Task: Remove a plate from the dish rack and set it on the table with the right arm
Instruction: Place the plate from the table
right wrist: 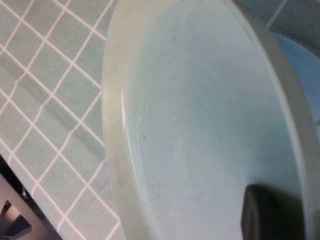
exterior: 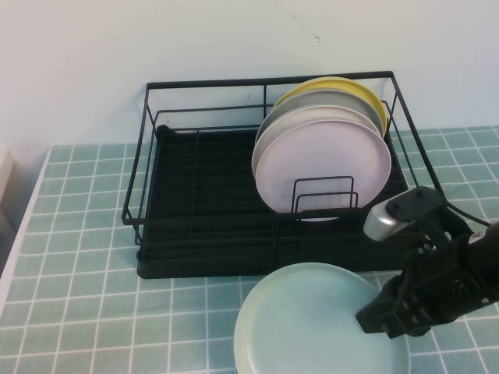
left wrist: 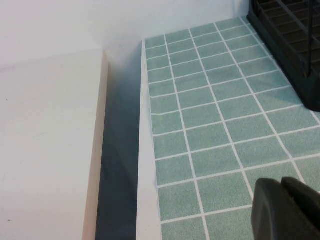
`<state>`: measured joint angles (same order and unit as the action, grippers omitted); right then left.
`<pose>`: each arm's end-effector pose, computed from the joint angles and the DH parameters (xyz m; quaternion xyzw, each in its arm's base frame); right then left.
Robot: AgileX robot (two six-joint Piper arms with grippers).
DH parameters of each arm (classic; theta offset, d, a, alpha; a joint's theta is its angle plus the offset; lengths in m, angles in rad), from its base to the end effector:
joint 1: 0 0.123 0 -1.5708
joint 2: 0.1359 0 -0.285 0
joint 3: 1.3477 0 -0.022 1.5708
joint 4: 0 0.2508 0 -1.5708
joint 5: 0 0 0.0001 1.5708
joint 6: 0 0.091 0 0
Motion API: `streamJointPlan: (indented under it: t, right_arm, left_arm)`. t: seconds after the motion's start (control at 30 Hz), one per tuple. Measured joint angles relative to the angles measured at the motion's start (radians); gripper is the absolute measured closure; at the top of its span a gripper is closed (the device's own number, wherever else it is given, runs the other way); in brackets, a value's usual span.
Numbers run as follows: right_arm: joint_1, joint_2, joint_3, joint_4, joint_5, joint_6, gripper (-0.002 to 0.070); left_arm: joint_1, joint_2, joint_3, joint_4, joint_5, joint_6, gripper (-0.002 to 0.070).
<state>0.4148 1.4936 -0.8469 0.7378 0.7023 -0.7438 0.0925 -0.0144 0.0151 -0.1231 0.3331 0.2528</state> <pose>0.2372 0.1477 0.2193 -0.3069 0.9005 0.2453 0.1862 0.0534 0.0013 0.1790 0.0297 0.7874 0.0546 0.6133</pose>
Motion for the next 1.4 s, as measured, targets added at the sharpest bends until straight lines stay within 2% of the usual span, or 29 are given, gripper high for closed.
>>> streamJointPlan:
  t: [0.4,0.5,0.7,0.8,0.97,1.07,1.17,1.27,1.4]
  right_arm:
    - [0.000,0.062,-0.002,0.109,0.004,-0.107,0.0553]
    - [0.000,0.084,-0.002,0.111,0.016,-0.127,0.0481]
    - [0.000,0.090,-0.002,0.095,0.020,-0.178,0.0234]
    - [0.000,0.090,-0.025,0.038,0.043,-0.183,0.0195]
    - [0.000,0.090,-0.142,-0.125,0.157,-0.131,0.0186]
    - [0.000,0.090,-0.240,-0.248,0.284,-0.048,0.0202]
    - [0.000,0.090,-0.347,-0.399,0.426,0.059,0.0260]
    - [0.000,0.069,-0.428,-0.523,0.488,0.122,0.0393]
    - [0.000,-0.058,-0.435,-0.524,0.452,0.117,0.0594]
  left_arm:
    - [0.000,0.000,0.000,0.000,0.000,0.000,0.0678]
    - [0.000,0.000,0.000,0.000,0.000,0.000,0.0678]
    - [0.000,0.000,0.000,0.000,0.000,0.000,0.0678]
    - [0.000,0.000,0.000,0.000,0.000,0.000,0.0678]
    - [0.000,0.000,0.000,0.000,0.000,0.000,0.0678]
    - [0.000,0.000,0.000,0.000,0.000,0.000,0.0678]
    - [0.000,0.000,0.000,0.000,0.000,0.000,0.0678]
    - [0.000,0.000,0.000,0.000,0.000,0.000,0.0678]
    - [0.000,0.000,0.000,0.000,0.000,0.000,0.0678]
